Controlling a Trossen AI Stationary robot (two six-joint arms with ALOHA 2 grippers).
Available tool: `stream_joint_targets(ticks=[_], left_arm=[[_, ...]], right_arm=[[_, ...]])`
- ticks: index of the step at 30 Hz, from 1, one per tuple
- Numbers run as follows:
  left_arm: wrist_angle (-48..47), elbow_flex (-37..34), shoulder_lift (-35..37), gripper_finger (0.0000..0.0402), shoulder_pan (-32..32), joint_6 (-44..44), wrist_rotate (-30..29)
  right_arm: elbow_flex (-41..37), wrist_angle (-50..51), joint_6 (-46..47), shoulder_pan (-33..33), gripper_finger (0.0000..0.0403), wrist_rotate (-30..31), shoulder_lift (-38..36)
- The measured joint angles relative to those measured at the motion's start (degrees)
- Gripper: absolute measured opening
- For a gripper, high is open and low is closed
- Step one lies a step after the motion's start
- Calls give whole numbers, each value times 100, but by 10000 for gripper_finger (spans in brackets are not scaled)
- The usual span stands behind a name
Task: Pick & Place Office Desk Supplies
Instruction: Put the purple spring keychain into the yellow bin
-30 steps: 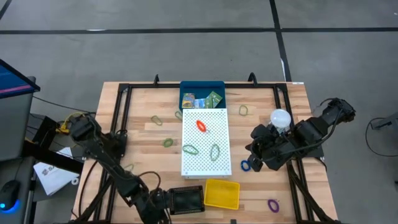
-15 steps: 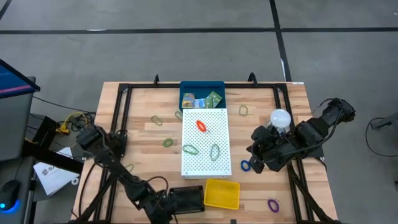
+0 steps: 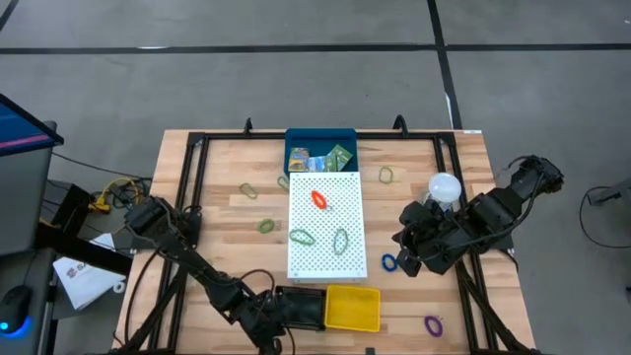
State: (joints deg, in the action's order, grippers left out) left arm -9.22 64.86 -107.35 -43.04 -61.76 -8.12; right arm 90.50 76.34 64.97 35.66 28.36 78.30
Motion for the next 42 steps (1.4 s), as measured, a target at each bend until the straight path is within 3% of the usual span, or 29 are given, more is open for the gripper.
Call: stream_joint_targets(ticks=[22,27,38,42], left_arm=[[575,0,214,0,146,236,-101],[265,1,1078,0,146,743,-256],[-2204,2,3512,0,184,752,-1891],[-2978,2,4223,0,360,845,-2172]], right_arm=[[2,107,64,131,0,7,0],[2,668,704,343,0,9,0],[2,1362,2576,830,0,414,-4],[2,1366,3158,864,0,474,31]])
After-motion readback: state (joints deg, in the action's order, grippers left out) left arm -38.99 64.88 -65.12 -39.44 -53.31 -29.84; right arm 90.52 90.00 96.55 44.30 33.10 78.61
